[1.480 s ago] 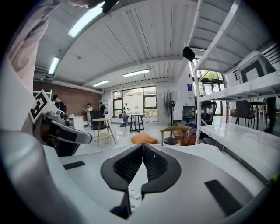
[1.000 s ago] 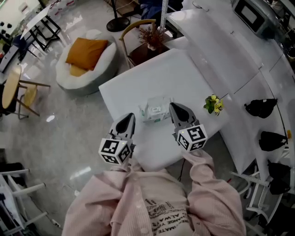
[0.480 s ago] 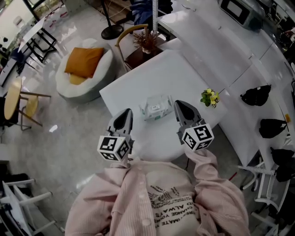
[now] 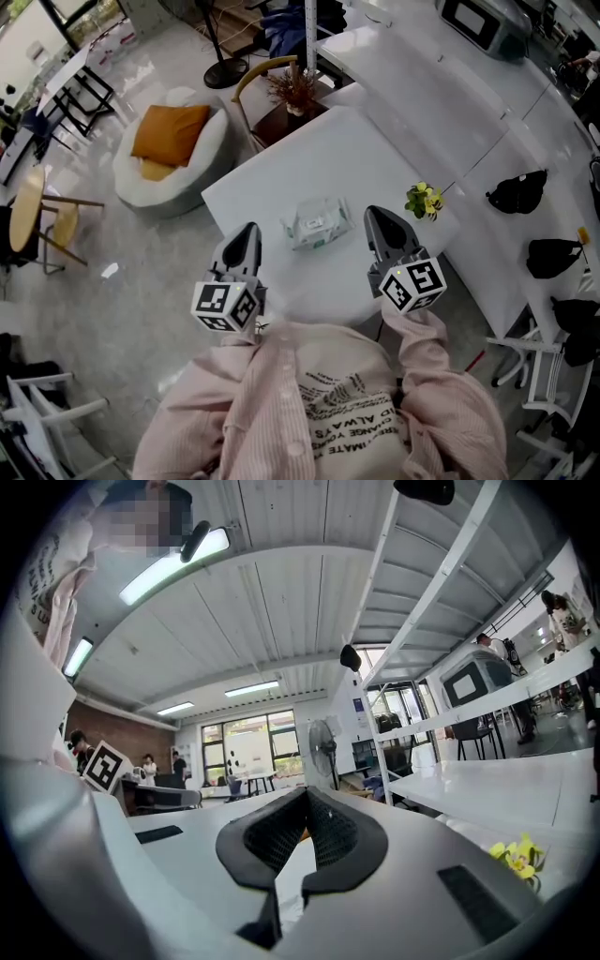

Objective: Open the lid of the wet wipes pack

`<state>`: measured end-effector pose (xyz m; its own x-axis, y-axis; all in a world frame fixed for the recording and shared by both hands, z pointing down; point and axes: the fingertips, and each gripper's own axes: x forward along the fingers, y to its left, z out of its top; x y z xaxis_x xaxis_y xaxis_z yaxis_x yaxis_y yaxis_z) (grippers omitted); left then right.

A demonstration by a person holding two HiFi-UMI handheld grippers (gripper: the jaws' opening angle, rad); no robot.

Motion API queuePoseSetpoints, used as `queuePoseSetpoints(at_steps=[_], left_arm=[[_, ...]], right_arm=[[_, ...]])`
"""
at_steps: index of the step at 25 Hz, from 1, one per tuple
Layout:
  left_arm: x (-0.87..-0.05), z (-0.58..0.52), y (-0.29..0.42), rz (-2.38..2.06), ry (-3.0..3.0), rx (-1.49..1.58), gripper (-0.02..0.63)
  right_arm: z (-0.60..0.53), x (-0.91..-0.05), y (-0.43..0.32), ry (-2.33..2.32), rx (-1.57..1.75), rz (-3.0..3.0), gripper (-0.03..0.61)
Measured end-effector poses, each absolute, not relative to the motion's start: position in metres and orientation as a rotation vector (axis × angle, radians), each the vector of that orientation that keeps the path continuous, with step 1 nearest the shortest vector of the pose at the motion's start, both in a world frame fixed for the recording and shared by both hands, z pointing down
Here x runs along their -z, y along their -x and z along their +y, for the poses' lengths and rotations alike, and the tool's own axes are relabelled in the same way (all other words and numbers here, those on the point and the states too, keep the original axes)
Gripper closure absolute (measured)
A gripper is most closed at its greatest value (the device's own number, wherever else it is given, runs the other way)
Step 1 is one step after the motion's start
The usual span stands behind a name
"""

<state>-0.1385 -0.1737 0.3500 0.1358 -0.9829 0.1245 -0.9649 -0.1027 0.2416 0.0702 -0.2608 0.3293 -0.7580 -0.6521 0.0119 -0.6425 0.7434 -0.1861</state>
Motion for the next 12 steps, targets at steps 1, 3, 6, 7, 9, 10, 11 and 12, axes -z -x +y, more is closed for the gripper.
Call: queuePoseSetpoints(at_steps=[1, 3, 6, 7, 9, 10, 11, 12], left_arm=[[-0.3492, -0.1732, 0.1391, -1.907, -2.152, 0.096, 0.614], [-0.3487, -0.1734, 0.1396, -1.911, -2.155, 0.089, 0.614], [-0.3505, -0.1756, 0.1379, -1.908, -2.159, 0.085, 0.614], [-0.3508, -0.1762, 0.1372, -1.906, -2.16, 0.084, 0.614], [-0.3505, -0.177, 0.1364, -1.906, -2.163, 0.08, 0.614], [-0.3501, -0.1773, 0.1364, -1.907, -2.165, 0.077, 0.614], [-0.3497, -0.1776, 0.1367, -1.908, -2.166, 0.074, 0.614], [-0.3496, -0.1777, 0.1369, -1.911, -2.168, 0.069, 0.614]], right_arm=[[-0.261, -0.3285, -0.0712, 1.075, 0.282, 2.879, 0.578], [-0.2619, -0.3282, -0.0732, 1.086, 0.289, 2.874, 0.578], [-0.2641, -0.3305, -0.0776, 1.103, 0.285, 2.874, 0.578], [-0.2645, -0.3311, -0.0788, 1.108, 0.282, 2.875, 0.578], [-0.265, -0.3315, -0.0798, 1.115, 0.274, 2.879, 0.578], [-0.2652, -0.3313, -0.0799, 1.117, 0.269, 2.881, 0.578], [-0.2653, -0.331, -0.0797, 1.119, 0.264, 2.882, 0.578], [-0.2654, -0.3308, -0.0796, 1.121, 0.258, 2.883, 0.578]])
